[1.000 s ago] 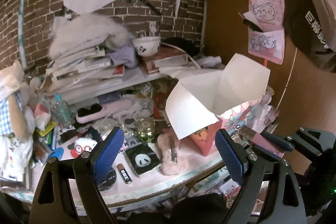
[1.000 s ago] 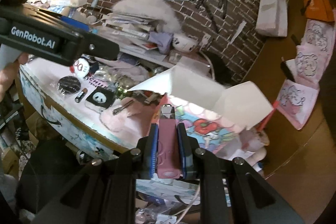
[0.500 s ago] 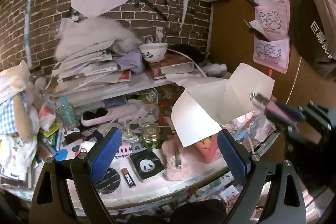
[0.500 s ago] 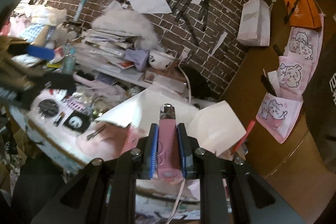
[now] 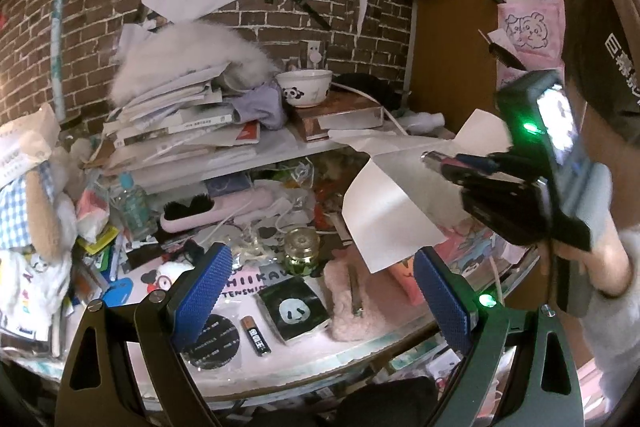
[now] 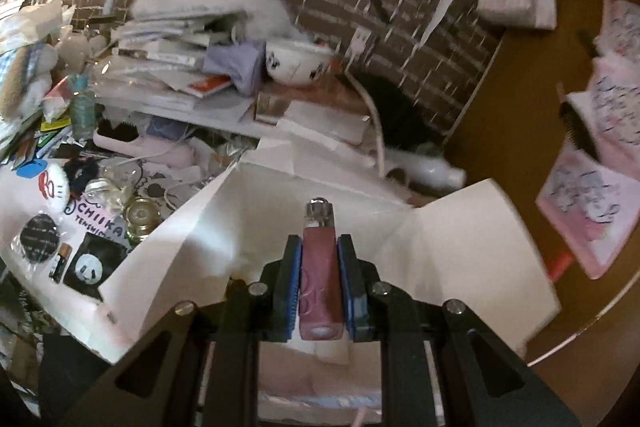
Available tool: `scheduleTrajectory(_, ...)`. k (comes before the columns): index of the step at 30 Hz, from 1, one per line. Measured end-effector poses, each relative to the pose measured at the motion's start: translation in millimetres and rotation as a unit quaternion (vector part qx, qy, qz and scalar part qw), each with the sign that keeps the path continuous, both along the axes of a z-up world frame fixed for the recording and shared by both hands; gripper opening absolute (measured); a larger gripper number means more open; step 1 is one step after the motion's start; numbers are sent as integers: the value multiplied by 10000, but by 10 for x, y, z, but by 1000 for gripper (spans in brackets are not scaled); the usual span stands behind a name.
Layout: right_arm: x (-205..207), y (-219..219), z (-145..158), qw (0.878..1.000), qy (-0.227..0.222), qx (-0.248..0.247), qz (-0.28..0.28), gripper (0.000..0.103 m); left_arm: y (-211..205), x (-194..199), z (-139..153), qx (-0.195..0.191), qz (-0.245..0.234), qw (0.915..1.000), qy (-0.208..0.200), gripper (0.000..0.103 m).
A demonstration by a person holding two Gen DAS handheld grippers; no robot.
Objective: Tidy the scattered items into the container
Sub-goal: 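Lower the pink tube into the pink box and open the right gripper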
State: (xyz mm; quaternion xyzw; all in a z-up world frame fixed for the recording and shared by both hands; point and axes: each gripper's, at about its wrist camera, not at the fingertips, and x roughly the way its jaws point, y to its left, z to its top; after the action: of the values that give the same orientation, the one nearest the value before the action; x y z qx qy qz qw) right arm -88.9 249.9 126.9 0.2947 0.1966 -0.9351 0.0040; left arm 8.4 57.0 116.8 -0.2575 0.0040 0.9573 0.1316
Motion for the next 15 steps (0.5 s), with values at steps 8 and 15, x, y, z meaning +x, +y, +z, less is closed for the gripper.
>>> scheduleTrajectory(8,-482,9,-278,9922,-1185,-381,-60,15,-28,-31,-45,-18,28,10000,-42,91)
scheduleTrajectory(15,-687,73,-394,9791,-1949,-544,-200,15,-64,-47,-66,16,40,10000,-67,91)
